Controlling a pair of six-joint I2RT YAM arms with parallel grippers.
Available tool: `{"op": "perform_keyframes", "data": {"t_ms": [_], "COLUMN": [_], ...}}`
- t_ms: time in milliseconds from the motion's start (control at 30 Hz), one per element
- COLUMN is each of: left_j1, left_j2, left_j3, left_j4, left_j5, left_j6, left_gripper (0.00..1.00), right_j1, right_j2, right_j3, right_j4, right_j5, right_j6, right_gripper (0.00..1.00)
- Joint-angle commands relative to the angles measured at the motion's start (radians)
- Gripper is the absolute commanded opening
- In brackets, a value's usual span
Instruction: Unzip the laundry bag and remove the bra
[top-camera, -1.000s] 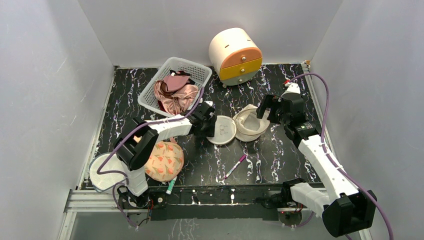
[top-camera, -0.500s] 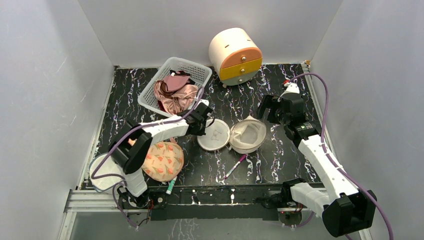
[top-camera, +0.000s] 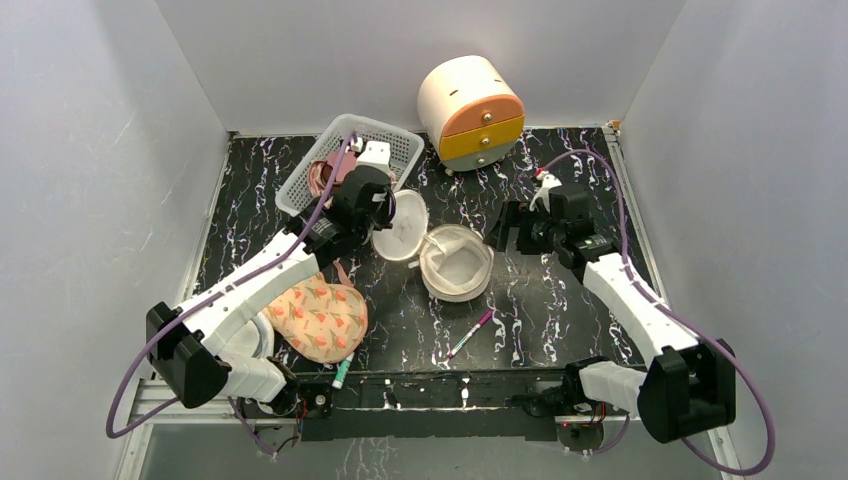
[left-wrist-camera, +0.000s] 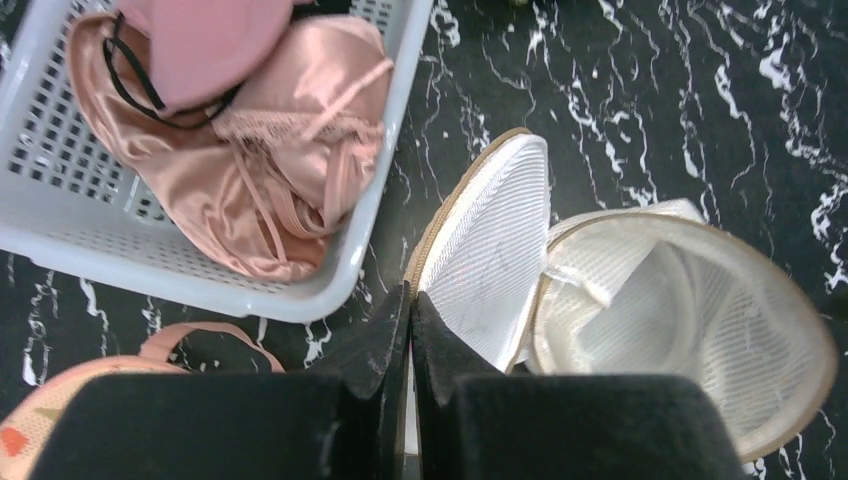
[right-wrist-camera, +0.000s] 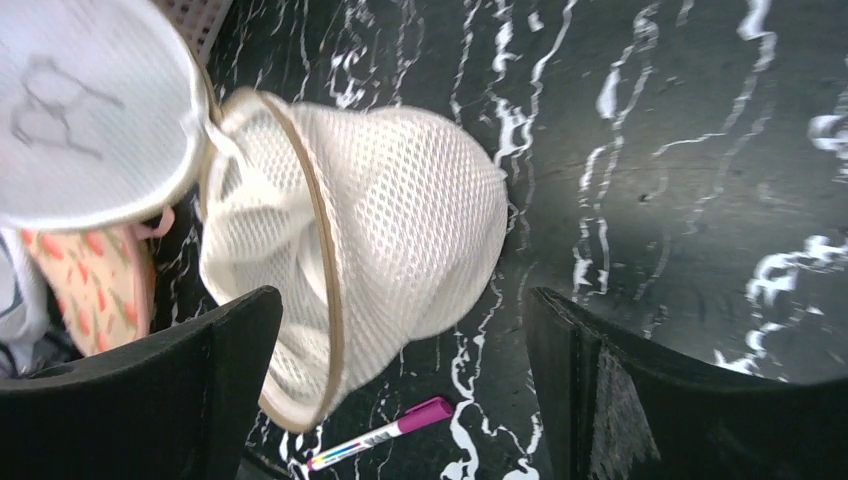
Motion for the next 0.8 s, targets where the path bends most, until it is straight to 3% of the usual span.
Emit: {"op": "perform_keyframes", "data": {"t_ms": [0,233,400,500,633,767], "left_j1": [0.003,-0.009,-0.059,-0.117,-0.162,-0.209], "left_j2": [0.006,0.051,0.058,0.070,0.099,0.130], "left_j3": [0.101,0.188,0.202,0.193,0.179,0.153], "left_j4": [-0.074,-0.057,-0.030,-0.006,0.020,0.050], "left_j5": [-0.045,-0.004,-0.090,-0.144,-0.154,-0.171], "left_j6": [0.054,0.094,0.165,0.215,0.217,0.204], "left_gripper": [0.00,0.00,0.00,0.00,0.00,0.00], "right_j1": [0.015,0.161,0.238,0.236,0.224,0.173], "right_j2": [0.059,0.191,0.274,0.305,0.340,0.240], "right_j3": [0.011,0.052,0.047,0.064,0.166,0.166], "right_j4": [0.074,0.092,0.165,0.195,0.127,0.090], "right_j5": [-0.173,-0.230,-0.145,-0.061,0.049,0.130], "right_j6": [-0.022,0.057,0.173,0.222,0.226,0.223], "right_gripper": [0.89,0.82,0.62,0.56,0.61,0.89]}}
